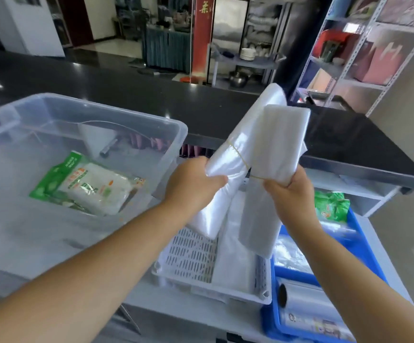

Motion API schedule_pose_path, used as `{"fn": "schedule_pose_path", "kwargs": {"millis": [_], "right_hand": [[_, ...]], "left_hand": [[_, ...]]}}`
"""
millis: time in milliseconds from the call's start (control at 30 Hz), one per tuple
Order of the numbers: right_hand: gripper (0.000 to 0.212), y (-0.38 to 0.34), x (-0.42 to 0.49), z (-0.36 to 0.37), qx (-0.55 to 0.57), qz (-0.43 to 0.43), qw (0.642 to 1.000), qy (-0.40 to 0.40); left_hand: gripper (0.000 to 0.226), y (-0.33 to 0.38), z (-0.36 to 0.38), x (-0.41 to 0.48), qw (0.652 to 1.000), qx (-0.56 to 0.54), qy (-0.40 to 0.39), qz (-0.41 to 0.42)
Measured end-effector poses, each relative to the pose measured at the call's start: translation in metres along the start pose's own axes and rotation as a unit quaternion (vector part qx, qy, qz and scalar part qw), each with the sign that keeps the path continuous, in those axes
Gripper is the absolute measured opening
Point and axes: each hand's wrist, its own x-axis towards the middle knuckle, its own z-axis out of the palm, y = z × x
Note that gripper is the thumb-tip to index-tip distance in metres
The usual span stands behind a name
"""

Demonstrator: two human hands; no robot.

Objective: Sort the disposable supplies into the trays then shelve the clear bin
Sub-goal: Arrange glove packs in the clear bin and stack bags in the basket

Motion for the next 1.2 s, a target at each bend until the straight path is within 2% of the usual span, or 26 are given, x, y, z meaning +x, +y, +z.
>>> {"fn": "schedule_pose_path", "kwargs": {"millis": [167,400,500,600,700,767,800,833,900,933,1033,1200], "right_hand": [[0.022,0.04,0.001,0.015,0.006,0.07,0.997,-0.026],[0.025,0.072,0.015,0.023,0.009,0.128,0.991,-0.045],[0.027,0.079,0.022,0.026,0.006,0.139,0.989,-0.05],[0.03,0.085,0.029,0.026,0.004,0.153,0.987,-0.051],[0.028,0.089,0.034,0.024,0.009,0.158,0.986,-0.051],[0.026,0.09,0.037,0.022,0.01,0.158,0.986,-0.049],[0.026,0.091,0.037,0.02,0.01,0.159,0.986,-0.048],[0.026,0.092,0.037,0.018,0.011,0.161,0.986,-0.046],[0.028,0.095,0.036,0.014,0.012,0.164,0.986,-0.042],[0.028,0.097,0.036,0.012,0.013,0.166,0.985,-0.039],[0.026,0.103,0.034,0.006,0.007,0.175,0.984,-0.031],[0.026,0.108,0.028,-0.001,0.012,0.179,0.983,-0.026]], "left_hand": [[0.016,-0.065,0.05,-0.017,0.983,-0.042,-0.029,-0.176],[0.023,-0.119,0.084,-0.009,0.96,-0.021,-0.066,-0.27],[0.036,-0.127,0.092,-0.011,0.962,0.061,-0.083,-0.253],[0.041,-0.125,0.094,-0.016,0.963,0.174,-0.068,-0.195],[0.055,-0.117,0.095,-0.021,0.935,0.341,-0.058,-0.085],[0.064,-0.113,0.099,-0.023,0.926,0.372,-0.059,0.008],[0.06,-0.11,0.103,-0.023,0.932,0.351,-0.079,0.035],[0.049,-0.105,0.107,-0.024,0.946,0.304,-0.11,0.032],[0.022,-0.092,0.116,-0.025,0.959,0.221,-0.177,-0.03],[0.021,-0.087,0.122,-0.024,0.957,0.205,-0.194,-0.06],[0.036,-0.083,0.136,-0.019,0.952,0.21,-0.191,-0.116],[0.044,-0.082,0.156,-0.012,0.956,0.177,-0.147,-0.184]]}}
